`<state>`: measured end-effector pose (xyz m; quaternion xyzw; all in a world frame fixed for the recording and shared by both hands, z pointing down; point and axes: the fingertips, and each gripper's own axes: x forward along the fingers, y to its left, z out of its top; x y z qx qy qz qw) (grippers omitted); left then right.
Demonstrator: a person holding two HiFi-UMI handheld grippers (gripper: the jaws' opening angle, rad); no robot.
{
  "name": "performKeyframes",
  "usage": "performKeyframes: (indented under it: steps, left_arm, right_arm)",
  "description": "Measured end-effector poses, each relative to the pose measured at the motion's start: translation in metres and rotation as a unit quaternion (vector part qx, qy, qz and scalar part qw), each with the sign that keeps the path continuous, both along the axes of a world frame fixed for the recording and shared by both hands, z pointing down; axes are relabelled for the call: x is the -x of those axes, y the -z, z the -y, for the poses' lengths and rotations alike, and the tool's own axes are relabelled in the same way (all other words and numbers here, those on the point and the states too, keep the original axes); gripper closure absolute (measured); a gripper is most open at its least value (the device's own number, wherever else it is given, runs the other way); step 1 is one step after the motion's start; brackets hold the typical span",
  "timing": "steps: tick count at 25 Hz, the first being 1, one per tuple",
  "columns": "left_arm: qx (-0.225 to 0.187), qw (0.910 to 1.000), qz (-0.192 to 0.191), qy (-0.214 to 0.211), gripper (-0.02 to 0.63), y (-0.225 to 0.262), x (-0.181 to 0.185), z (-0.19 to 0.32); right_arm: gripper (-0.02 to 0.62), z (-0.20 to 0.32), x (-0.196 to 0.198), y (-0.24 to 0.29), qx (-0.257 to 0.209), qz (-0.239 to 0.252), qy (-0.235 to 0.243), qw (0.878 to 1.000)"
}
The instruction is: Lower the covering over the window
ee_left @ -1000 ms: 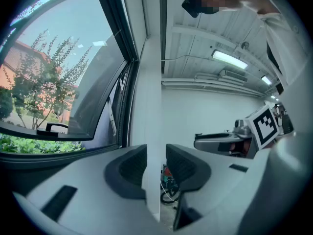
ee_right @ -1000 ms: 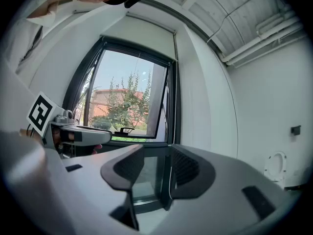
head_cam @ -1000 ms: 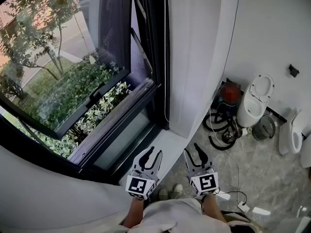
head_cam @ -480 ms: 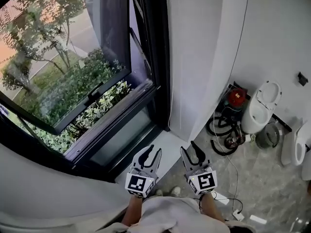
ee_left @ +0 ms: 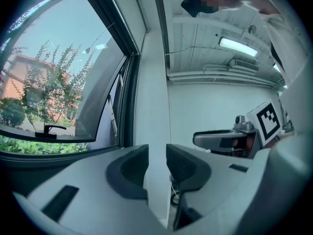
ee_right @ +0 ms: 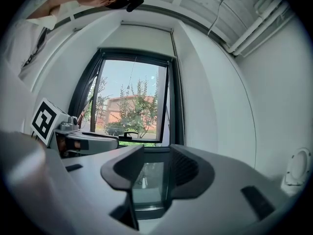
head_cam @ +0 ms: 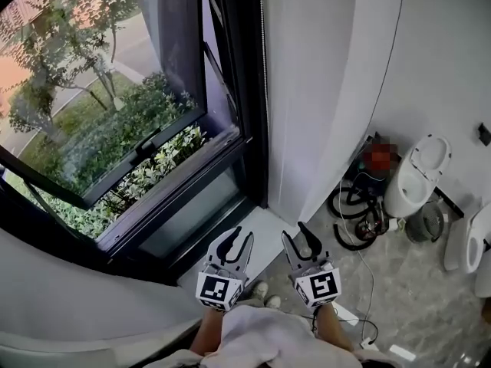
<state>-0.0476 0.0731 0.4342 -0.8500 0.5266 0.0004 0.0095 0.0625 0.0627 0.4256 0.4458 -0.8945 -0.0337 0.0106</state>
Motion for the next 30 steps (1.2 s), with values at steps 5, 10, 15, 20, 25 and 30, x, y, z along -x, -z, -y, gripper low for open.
performKeyframes:
  steps: [5,10,15,20,25,30]
  left_arm:
    - [-0.004,1.0000,0.002,0.000,0.491,0.000,-0.005,0.016]
    - [-0.009,0.9999,0.000,-0.007,0.491,0.000,-0.008,0.034]
    - [-0.009,0.9999,0.000,-0.011,0.491,-0.002,-0.005,0.059]
    - [-0.011,0.9998,0.001,-0.015,0.491,-0.002,0.000,0.085]
    - [-0.011,0.9997,0.002,-0.020,0.491,-0.002,0.003,0.110]
    - [-0.011,0.9995,-0.002,-0.030,0.491,-0.001,0.002,0.134]
  right_arm:
    - [0.439,0.014,0.000,0.000,-0.002,0.002,0.003,1.000]
    - [0.439,0.033,0.003,-0.003,-0.001,-0.004,0.002,1.000]
    - [0.439,0.057,0.007,-0.003,-0.003,-0.011,0.000,1.000]
    - [0.439,0.082,0.011,-0.005,0.000,-0.011,-0.006,1.000]
    - [0.439,0.107,0.015,-0.005,0.000,-0.014,-0.007,1.000]
    - [0.440,0.128,0.017,-0.006,0.005,-0.018,-0.016,1.000]
